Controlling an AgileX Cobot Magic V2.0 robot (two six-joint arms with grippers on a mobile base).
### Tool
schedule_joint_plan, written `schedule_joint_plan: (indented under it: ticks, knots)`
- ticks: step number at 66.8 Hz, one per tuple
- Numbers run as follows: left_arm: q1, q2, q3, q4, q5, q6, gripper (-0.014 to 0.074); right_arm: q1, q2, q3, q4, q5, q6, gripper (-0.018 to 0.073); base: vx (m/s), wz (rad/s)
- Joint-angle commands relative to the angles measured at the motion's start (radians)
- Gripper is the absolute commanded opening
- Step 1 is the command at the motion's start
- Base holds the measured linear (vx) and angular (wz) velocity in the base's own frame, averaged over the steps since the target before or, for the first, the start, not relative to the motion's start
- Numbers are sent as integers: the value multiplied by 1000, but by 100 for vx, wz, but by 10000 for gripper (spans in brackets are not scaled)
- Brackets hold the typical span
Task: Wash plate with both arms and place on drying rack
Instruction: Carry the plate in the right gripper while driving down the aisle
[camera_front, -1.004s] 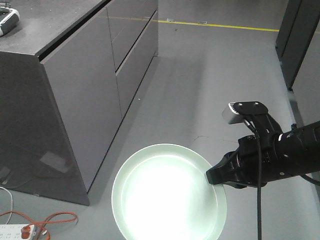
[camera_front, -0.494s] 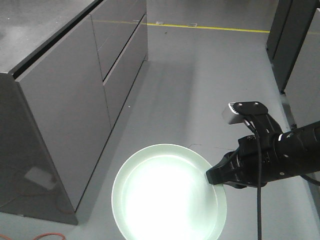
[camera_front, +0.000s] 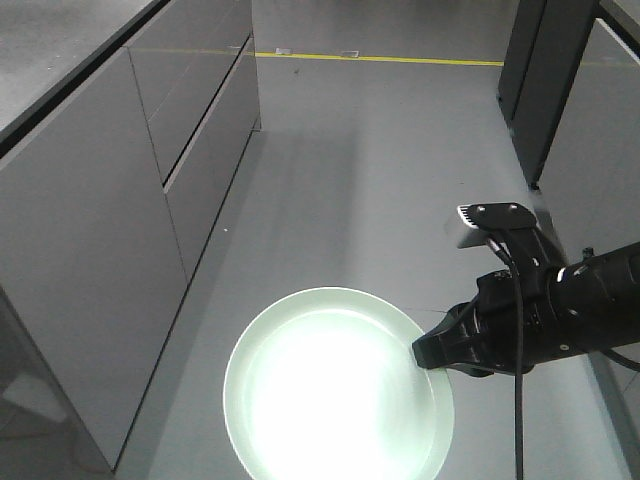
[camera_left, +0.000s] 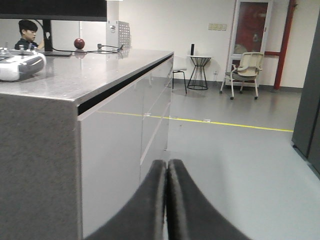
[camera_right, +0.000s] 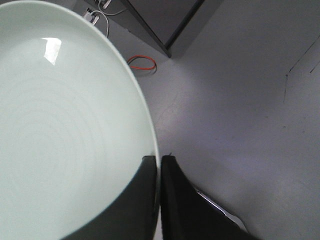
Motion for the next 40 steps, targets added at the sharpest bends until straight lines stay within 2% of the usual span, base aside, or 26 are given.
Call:
schedule_joint_plan:
  ticks: [1, 40]
  knots:
    - [-8, -14, -27, -8, -76, -1, -6, 0, -27, -26, 42, -17, -9, -1, 18, -13]
    - [-8, -14, -27, -8, -76, -1, -6, 0, -27, -26, 42, -17, -9, -1, 19, -1]
